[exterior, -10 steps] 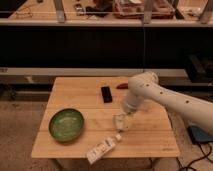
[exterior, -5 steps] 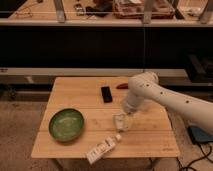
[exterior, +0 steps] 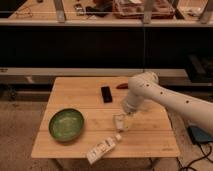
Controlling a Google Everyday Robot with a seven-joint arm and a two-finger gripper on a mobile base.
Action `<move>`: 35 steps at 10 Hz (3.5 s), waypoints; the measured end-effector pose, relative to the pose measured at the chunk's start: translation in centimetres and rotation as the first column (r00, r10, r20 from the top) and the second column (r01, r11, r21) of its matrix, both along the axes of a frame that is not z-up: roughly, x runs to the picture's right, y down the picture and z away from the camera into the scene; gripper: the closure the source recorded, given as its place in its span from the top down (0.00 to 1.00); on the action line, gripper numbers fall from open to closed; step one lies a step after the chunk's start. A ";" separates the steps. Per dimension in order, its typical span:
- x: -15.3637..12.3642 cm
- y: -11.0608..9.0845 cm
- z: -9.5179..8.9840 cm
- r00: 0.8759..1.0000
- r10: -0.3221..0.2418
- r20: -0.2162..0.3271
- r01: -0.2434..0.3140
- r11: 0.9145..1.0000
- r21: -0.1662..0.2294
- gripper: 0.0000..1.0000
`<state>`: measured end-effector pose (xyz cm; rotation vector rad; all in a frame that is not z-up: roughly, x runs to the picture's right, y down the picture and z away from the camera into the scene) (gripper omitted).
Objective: Place the bottle in the ceramic bowl
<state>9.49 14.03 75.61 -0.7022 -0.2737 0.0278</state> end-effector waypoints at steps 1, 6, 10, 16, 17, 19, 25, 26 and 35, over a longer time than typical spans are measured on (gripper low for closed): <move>0.0 0.0 0.0 1.000 0.000 0.000 0.000 1.000 0.000 0.80; -0.6 -0.3 -0.5 0.999 -0.026 0.020 0.025 0.999 0.038 0.80; -5.5 5.2 -5.1 0.957 -0.172 0.232 0.141 0.979 0.147 0.80; -7.0 15.0 -6.0 0.908 -0.277 0.315 0.246 0.960 0.136 0.80; -7.6 15.8 -5.5 0.905 -0.282 0.318 0.250 0.958 0.141 0.80; -8.6 16.2 -4.5 0.904 -0.287 0.318 0.253 0.957 0.145 0.80; -11.2 15.8 -0.8 0.898 -0.314 0.308 0.283 0.949 0.142 0.58; -11.6 16.1 -0.4 0.896 -0.313 0.316 0.285 0.950 0.131 0.47; -16.7 2.6 -4.3 0.941 -0.080 0.328 0.071 0.997 0.042 0.03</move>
